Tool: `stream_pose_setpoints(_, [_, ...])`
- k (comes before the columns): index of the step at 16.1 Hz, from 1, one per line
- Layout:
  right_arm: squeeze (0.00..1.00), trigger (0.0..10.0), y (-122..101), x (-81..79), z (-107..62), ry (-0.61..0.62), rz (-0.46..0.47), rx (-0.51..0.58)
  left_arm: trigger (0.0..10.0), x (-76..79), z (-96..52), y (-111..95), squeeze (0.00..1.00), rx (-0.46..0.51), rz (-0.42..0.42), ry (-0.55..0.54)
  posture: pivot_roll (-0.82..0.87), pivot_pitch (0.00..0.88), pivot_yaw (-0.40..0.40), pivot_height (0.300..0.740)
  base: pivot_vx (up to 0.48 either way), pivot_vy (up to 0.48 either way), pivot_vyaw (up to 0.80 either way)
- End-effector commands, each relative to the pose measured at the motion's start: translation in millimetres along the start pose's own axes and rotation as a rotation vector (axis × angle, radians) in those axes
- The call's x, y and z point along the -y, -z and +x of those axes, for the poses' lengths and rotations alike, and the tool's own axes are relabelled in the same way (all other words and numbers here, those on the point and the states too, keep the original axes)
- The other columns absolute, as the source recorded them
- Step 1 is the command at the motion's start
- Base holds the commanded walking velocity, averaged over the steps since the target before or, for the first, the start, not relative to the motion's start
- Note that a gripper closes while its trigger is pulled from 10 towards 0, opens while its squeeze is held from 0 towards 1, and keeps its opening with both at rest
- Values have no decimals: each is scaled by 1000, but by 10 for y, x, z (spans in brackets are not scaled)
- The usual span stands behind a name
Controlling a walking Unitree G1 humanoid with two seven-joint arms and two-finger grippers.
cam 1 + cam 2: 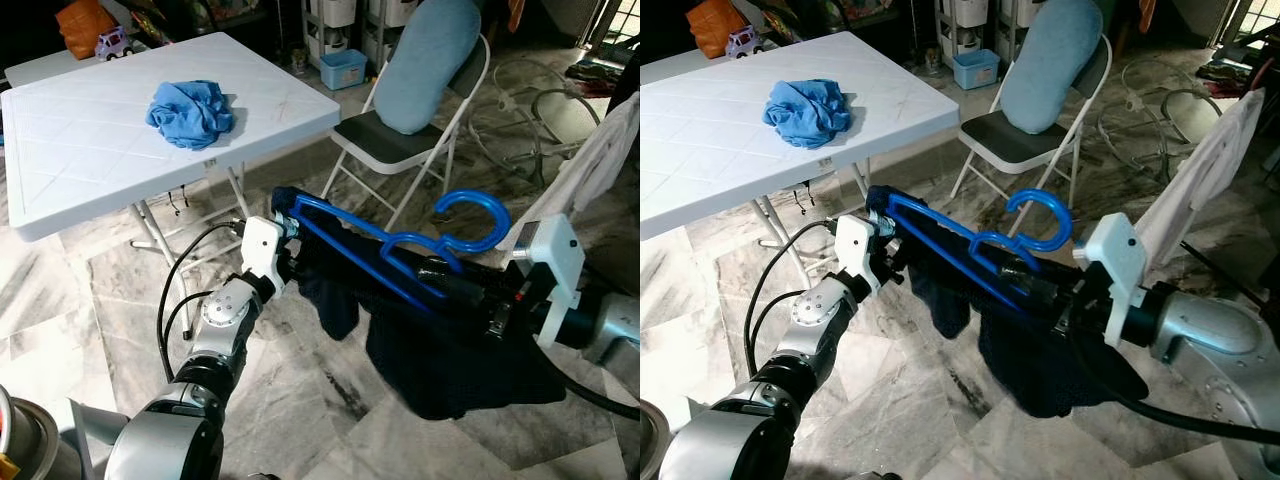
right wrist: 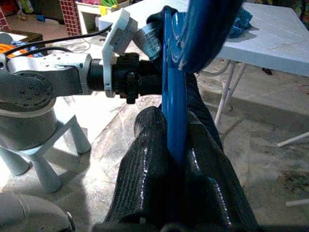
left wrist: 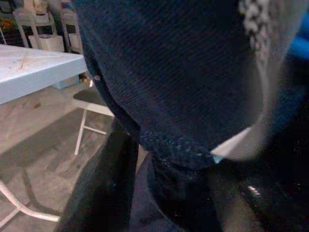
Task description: Hang hanger
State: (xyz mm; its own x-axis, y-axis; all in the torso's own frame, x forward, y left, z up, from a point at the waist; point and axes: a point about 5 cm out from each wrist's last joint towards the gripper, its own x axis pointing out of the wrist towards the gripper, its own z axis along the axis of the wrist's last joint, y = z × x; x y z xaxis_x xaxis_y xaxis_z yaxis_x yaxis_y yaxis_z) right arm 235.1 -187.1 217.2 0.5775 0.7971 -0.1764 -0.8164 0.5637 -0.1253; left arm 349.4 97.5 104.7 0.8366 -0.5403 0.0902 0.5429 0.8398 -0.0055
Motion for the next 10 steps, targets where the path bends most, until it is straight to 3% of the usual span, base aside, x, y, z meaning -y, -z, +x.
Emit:
stream_pose_setpoints(1, [0,10000,-99,-30,-26,-27,-34,22,0,-96,-12,-39,0,5,1,-33,-228,47,68,740,0,0,0])
stream_pose_setpoints(10, [0,10000,25,-47,-31,-50,-3,-25,0,-170,-40,-21,0,-7,-16,-98,-223,46,56,740,0,0,0])
